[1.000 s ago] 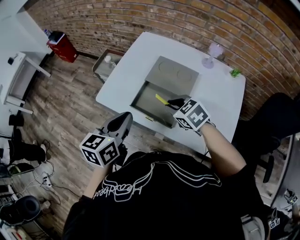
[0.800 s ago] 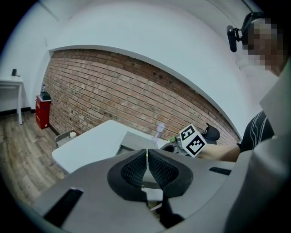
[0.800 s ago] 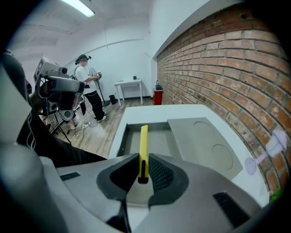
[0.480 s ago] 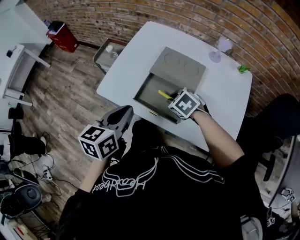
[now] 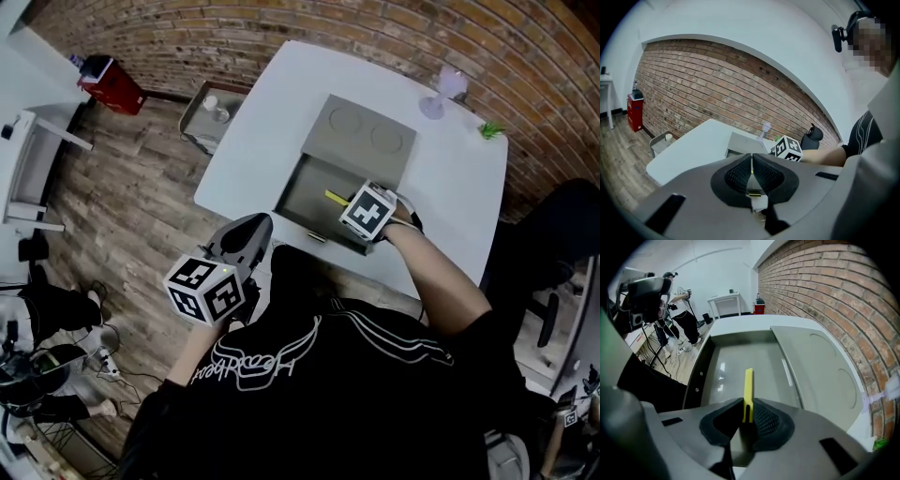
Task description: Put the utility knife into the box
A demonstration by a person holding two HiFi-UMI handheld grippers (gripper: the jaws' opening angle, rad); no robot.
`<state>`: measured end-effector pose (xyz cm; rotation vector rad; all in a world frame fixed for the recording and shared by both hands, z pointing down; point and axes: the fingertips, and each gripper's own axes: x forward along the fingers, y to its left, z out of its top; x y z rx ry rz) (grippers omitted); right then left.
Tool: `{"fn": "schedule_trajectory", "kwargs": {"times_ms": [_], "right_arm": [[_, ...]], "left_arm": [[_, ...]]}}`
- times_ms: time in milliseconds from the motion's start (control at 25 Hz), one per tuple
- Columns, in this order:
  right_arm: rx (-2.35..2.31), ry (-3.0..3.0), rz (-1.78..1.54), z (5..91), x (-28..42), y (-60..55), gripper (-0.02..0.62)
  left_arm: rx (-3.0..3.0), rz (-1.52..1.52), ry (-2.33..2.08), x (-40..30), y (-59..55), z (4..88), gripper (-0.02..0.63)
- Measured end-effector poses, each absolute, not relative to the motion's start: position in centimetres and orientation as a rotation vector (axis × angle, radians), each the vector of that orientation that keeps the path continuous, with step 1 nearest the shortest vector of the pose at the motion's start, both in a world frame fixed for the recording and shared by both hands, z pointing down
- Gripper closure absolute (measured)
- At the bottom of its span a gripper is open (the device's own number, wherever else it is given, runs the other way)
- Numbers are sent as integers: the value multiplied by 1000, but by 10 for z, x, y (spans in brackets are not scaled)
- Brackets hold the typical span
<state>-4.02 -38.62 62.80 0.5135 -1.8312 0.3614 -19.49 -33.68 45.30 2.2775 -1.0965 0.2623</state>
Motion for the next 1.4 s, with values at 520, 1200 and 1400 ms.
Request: {"fn": "schedule_trajectory", "kwargs": {"times_ms": [520, 1200, 1400], "right_arm": [[471, -1780, 324, 631, -36, -385, 525], [555, -2192, 525, 557, -57, -364, 350], [572, -2420, 598, 496, -60, -343, 360]], "left_arm": [[2253, 260, -1072, -203, -344, 468, 569], [2291, 231, -1125, -196, -312, 442, 569], [2330, 219, -1126, -185, -304, 424, 569]]}}
